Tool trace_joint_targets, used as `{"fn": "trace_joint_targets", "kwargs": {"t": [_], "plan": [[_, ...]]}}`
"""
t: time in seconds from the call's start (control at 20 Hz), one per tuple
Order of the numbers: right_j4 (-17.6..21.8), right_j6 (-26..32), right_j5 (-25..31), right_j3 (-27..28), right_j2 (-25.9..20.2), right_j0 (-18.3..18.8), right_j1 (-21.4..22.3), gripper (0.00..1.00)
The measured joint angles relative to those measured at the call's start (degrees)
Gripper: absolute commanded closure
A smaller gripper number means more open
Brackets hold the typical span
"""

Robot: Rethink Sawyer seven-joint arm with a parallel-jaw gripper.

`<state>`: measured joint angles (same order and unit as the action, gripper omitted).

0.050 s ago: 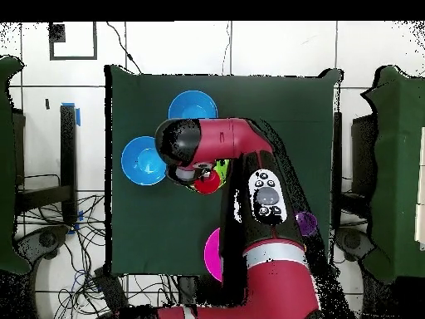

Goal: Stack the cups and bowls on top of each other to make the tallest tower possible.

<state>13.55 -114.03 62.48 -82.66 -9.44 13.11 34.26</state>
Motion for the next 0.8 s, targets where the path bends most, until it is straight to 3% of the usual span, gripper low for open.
{"fn": "trace_joint_targets", "kwargs": {"t": [0.8], "plan": [[0.0, 0.0, 0.1, 2.4, 0.0, 0.0, -0.2, 1.0]]}}
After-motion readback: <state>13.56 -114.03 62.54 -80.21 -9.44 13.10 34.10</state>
